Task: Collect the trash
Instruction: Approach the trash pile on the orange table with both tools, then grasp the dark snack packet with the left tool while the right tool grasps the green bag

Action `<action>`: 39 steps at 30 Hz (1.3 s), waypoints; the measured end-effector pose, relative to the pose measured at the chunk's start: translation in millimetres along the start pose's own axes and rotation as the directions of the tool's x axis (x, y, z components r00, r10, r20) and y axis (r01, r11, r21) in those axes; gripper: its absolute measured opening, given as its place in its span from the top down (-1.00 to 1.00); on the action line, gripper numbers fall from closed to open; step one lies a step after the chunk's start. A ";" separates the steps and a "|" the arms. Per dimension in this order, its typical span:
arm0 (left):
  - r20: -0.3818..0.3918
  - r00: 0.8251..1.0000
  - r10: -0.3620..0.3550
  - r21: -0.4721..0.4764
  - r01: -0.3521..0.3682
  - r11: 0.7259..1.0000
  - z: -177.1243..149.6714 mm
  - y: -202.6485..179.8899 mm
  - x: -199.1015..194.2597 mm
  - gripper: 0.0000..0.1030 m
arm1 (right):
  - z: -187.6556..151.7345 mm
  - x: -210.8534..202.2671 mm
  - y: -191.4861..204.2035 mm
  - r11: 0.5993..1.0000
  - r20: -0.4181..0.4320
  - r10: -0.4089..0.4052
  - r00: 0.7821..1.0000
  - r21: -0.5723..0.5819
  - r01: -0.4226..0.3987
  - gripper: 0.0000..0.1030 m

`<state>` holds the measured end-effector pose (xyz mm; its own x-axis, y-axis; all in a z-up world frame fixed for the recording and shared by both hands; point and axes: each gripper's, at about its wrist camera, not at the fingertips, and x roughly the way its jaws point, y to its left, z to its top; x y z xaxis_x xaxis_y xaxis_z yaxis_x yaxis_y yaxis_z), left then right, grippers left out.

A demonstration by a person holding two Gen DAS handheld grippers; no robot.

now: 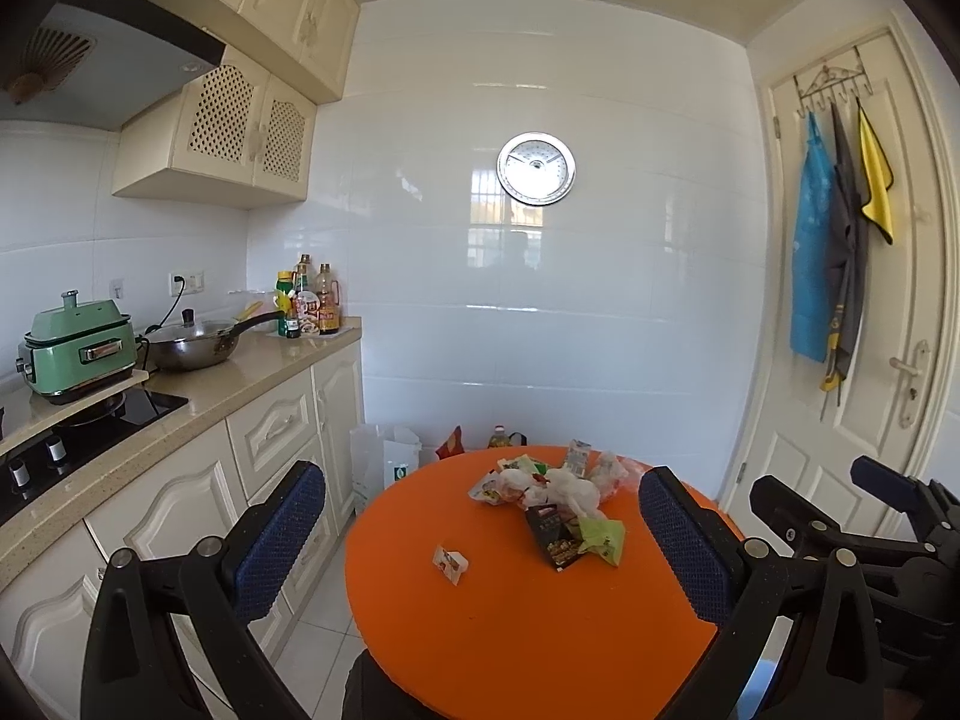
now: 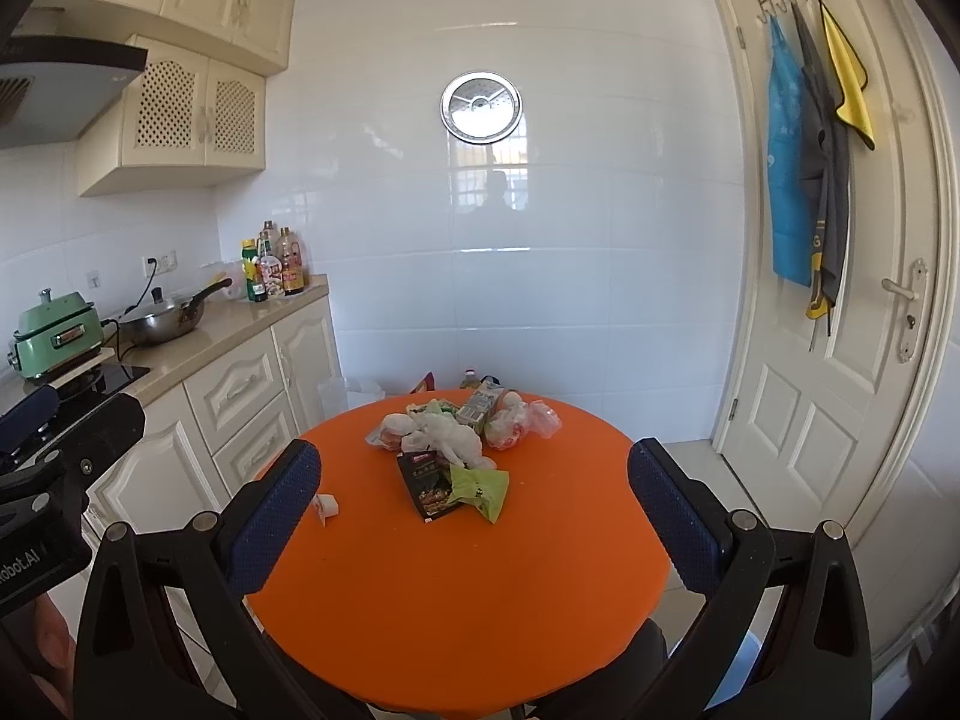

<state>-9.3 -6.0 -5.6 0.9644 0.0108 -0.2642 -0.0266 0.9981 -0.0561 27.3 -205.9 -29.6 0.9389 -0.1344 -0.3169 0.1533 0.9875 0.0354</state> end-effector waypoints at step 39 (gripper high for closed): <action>-0.500 0.866 0.015 -0.015 -0.027 1.000 14.9 7.9 356.0 -0.99 | -65.2 299.2 -23.7 0.997 -0.496 0.062 0.866 0.000 -0.071 -0.83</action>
<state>337.8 6.6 -85.7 0.7030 -0.0058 -0.7112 -0.0563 0.9964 -0.0639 284.5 -264.2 -187.1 0.6695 -0.0147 -0.7427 0.0863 0.9946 0.0581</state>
